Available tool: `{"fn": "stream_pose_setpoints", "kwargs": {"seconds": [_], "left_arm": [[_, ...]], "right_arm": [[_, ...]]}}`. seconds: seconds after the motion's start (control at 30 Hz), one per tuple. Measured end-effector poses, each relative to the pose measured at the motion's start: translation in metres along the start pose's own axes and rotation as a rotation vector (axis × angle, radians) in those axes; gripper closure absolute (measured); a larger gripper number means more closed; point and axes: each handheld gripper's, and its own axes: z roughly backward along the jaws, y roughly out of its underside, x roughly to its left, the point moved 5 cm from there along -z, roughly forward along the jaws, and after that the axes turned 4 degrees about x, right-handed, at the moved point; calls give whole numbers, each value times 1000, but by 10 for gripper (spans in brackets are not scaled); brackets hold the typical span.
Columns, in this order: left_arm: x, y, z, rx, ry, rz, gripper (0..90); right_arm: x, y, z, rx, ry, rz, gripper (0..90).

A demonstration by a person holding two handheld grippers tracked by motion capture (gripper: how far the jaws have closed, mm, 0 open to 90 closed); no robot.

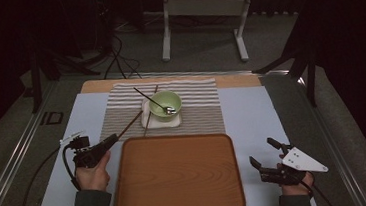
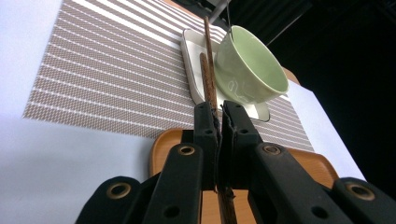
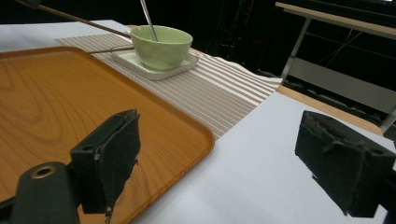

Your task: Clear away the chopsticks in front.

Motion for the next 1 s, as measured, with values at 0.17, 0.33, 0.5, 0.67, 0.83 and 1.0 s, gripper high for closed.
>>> {"fn": "stream_pose_setpoints", "kwargs": {"seconds": [0.17, 0.33, 0.5, 0.67, 0.83, 1.0], "left_arm": [[1, 7, 10, -2, -12, -3, 861], [1, 15, 20, -1, -19, -10, 861], [3, 23, 31, 2, -32, -13, 861], [4, 33, 39, 11, -39, -18, 861], [3, 41, 43, 21, -52, -23, 860], [3, 48, 49, 19, -58, -21, 860]], "right_arm": [[0, -1, -1, -2, 1, 1, 135], [2, -2, -4, -2, -5, 6, 135], [2, -4, -6, -9, -11, 9, 135], [2, -5, -9, -12, -18, 10, 135], [3, -7, -12, -14, -24, 16, 136], [4, -8, -13, -15, -29, 16, 135]]}}
